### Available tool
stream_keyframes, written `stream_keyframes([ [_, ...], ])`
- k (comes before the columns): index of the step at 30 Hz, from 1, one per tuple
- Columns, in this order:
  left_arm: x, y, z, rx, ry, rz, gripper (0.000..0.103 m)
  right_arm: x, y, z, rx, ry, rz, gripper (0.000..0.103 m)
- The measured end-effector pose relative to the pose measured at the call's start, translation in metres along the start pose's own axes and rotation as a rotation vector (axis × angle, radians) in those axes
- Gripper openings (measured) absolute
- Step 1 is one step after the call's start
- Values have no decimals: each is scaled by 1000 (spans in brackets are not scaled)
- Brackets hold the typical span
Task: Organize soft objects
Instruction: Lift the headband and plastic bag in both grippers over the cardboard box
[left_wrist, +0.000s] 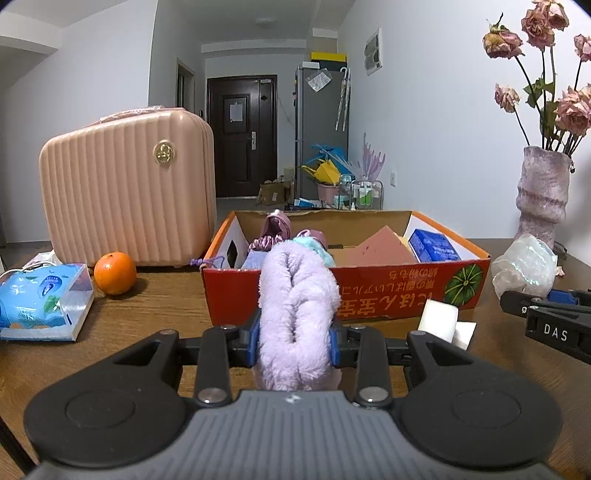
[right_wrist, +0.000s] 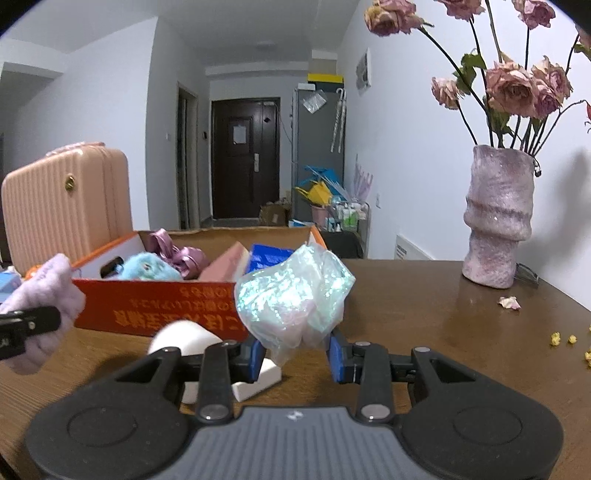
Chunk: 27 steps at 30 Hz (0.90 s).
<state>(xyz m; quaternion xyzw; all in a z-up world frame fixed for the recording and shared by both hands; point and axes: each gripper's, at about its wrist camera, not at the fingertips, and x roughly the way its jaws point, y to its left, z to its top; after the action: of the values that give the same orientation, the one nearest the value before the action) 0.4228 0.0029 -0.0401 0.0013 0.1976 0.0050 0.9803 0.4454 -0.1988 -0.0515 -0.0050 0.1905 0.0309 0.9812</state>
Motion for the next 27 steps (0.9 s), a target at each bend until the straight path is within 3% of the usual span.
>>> stream_keyframes([
  [14, -4, -5, 22, -40, -67, -21, 34, -4, 18, 16, -25, -85, 52, 34],
  [27, 21, -2, 48, -110, -99, -20, 34, 27, 38, 36, -12, -111, 83, 34],
])
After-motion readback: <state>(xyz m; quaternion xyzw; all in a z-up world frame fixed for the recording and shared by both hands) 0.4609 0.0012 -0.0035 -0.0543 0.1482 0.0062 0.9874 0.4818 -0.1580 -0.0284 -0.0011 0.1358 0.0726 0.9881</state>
